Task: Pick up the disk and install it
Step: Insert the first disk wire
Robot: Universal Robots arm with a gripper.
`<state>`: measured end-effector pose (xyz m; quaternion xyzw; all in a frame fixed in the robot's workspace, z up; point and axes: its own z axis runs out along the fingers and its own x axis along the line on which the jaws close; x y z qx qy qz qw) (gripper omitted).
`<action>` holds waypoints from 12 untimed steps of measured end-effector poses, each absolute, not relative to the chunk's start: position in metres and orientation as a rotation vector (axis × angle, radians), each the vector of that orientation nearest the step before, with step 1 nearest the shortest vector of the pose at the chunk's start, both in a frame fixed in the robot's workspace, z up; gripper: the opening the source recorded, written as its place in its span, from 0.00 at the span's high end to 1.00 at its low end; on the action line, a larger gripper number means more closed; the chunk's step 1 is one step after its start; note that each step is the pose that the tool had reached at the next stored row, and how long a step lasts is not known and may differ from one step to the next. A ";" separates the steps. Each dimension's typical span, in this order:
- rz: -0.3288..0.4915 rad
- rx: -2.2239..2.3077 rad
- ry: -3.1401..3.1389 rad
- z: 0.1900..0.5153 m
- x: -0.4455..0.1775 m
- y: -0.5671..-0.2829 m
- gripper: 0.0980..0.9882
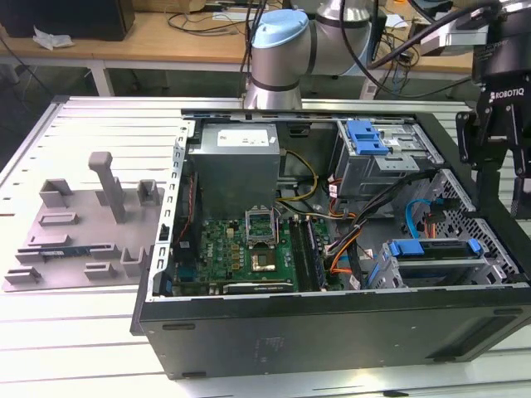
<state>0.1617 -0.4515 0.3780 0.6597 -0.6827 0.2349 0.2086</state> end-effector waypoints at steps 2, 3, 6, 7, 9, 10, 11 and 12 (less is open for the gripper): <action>0.652 1.818 -1.915 0.377 0.162 -0.452 0.48; 0.649 1.808 -1.922 0.377 0.162 -0.451 0.48; 0.640 1.774 -1.948 0.376 0.162 -0.451 0.48; 0.638 1.765 -1.955 0.375 0.162 -0.451 0.48; 0.645 1.758 -1.950 0.373 0.161 -0.447 0.48; 0.650 1.755 -1.947 0.372 0.161 -0.443 0.48; 0.655 1.751 -1.943 0.371 0.161 -0.436 0.48; 0.658 1.749 -1.941 0.370 0.161 -0.431 0.48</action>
